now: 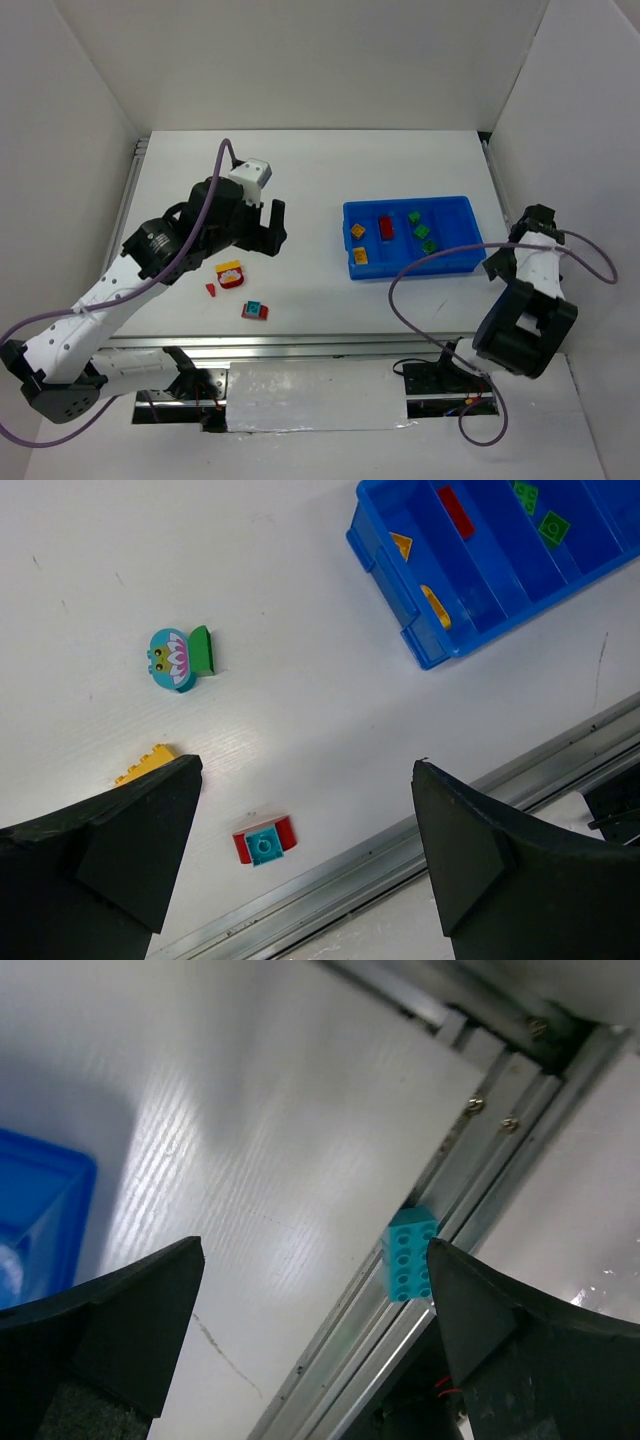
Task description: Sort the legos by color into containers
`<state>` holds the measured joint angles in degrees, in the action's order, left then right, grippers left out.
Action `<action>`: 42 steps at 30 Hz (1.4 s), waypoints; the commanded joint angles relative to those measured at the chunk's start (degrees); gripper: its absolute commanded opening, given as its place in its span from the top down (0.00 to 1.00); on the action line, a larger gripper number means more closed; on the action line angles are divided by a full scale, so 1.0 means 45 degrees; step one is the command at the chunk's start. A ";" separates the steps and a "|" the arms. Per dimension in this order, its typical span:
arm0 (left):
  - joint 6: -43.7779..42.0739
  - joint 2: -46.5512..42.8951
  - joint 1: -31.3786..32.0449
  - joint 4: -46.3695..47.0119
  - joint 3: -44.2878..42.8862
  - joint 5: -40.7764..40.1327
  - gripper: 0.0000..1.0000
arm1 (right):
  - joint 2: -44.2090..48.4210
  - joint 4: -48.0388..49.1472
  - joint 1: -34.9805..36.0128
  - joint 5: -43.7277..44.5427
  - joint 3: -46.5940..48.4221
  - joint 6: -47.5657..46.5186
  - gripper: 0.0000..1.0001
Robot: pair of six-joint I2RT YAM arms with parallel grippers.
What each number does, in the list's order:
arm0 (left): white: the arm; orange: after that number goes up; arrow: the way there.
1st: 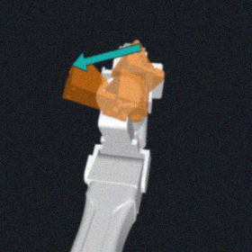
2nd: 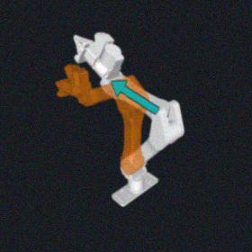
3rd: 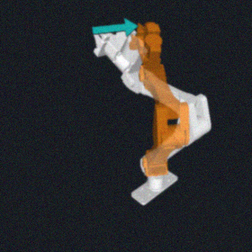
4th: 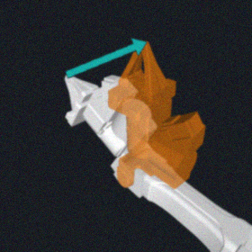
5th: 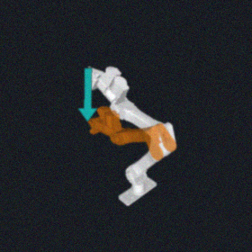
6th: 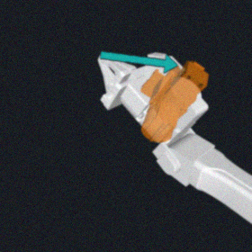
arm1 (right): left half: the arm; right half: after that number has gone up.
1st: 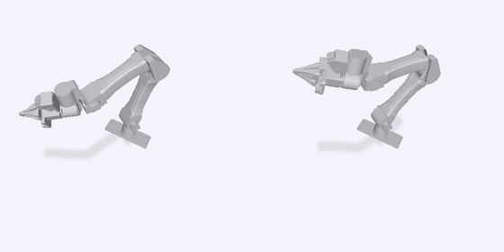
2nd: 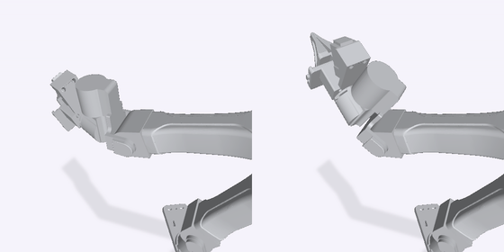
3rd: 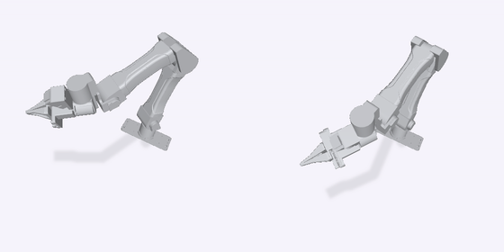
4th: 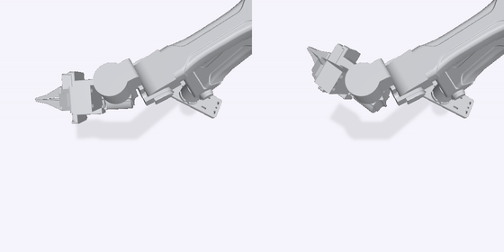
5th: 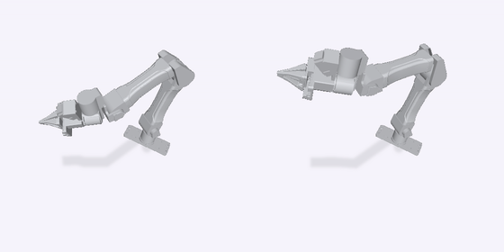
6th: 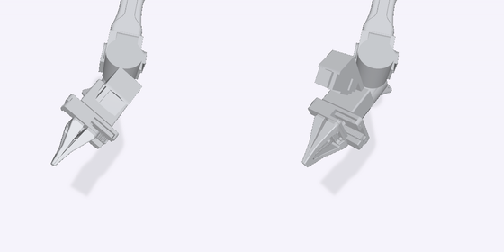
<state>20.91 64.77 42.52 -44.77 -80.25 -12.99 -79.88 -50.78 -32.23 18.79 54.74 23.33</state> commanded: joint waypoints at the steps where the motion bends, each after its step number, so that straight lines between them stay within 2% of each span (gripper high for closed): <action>1: -0.0154 0.0312 -0.0094 0.0613 0.0040 0.0426 0.00 | 0.1615 -0.0471 -0.0182 0.1583 0.0412 0.0887 0.00; 4: -0.0173 0.0313 -0.0094 0.0653 -0.0057 0.0680 0.01 | 0.1327 -0.1232 -0.0143 0.1976 0.1035 0.1220 0.00; 5: -0.0192 0.0313 -0.0094 0.0614 -0.0096 0.0739 0.01 | 0.1208 -0.2182 -0.0182 0.2132 0.1271 0.1975 0.00; 6: -0.0135 0.0294 -0.0094 0.0614 -0.0116 0.0778 0.00 | 0.1033 -0.2558 -0.1129 0.1651 0.1524 0.2718 0.00; 7: -0.0095 0.0235 -0.0094 0.0614 -0.0097 0.0875 0.00 | 0.0703 -0.2891 -0.1700 -0.0114 0.1778 0.2841 0.00; 8: -0.0056 0.0196 -0.0094 0.0633 -0.0058 0.0914 0.00 | 0.0583 -0.3107 -0.2150 -0.0924 0.1723 0.2842 0.00; 11: 0.0022 -0.0018 -0.0094 0.0653 0.0117 0.0915 0.00 | 0.1087 -0.3169 -0.2623 -0.1401 0.0807 0.3349 0.00; 15: 0.0100 -0.0564 -0.0094 0.0769 0.0604 0.1109 0.01 | 0.3447 -0.3050 -0.2565 -0.0836 -0.0814 0.5198 0.00; 16: 0.0120 -0.0663 -0.0094 0.0809 0.0722 0.1304 0.00 | 0.3666 -0.3843 -0.2603 -0.0757 -0.0624 0.5689 0.00; 19: 0.0198 -0.0956 -0.0094 0.1023 0.1094 0.1597 0.00 | 0.5109 -0.4610 -0.2623 -0.0932 -0.0971 0.8285 0.00; 20: 0.0237 -0.0995 -0.0094 0.1024 0.1153 0.1772 0.00 | 0.5597 -0.4710 -0.2623 -0.0855 -0.1631 1.0032 0.00; 22: 0.0237 -0.1073 -0.0094 0.1044 0.1251 0.2007 0.01 | 0.7412 -0.4537 -0.2643 -0.0951 -0.2492 1.1663 0.01; 23: 0.0256 -0.1093 -0.0094 0.1044 0.1289 0.2086 0.00 | 0.8037 -0.4535 -0.2643 -0.1029 -0.3347 1.3527 0.01; 25: 0.0276 -0.1229 -0.0094 0.0966 0.1387 0.2223 0.00 | 0.9990 -0.4167 -0.2643 -0.1107 -0.4134 1.4654 0.10; 27: 0.0296 -0.1366 -0.0055 0.0927 0.1505 0.2457 0.00 | 1.1263 -0.4182 -0.2623 -0.0953 -0.5033 1.6060 0.10; 28: 0.0315 -0.1405 -0.0055 0.0926 0.1543 0.2535 0.00 | 1.1459 -0.4009 -0.2643 -0.0797 -0.5326 1.6587 0.06; 30: 0.0315 -0.1483 0.0023 0.0887 0.1622 0.2711 0.01 | 1.1326 -0.4027 -0.2643 -0.0095 -0.5309 1.6923 0.03; 34: 0.0296 -0.1367 0.0218 0.0907 0.1797 0.2770 0.00 | 0.8970 -0.4163 -0.2623 0.0921 -0.5037 1.7490 0.01; 37: 0.0296 -0.1192 0.0355 0.0887 0.1837 0.2985 0.01 | 0.8046 -0.4144 -0.2643 0.1410 -0.5113 1.8075 0.00; 42: 0.0198 -0.0684 0.0453 0.0751 0.1526 0.3044 0.01 | 0.7615 -0.3988 -0.2721 0.2307 -0.5620 1.9693 0.00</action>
<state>21.39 60.49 44.18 -42.41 -72.20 -0.45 -44.97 -64.36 -43.94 23.75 31.14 104.07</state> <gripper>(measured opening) 0.994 0.992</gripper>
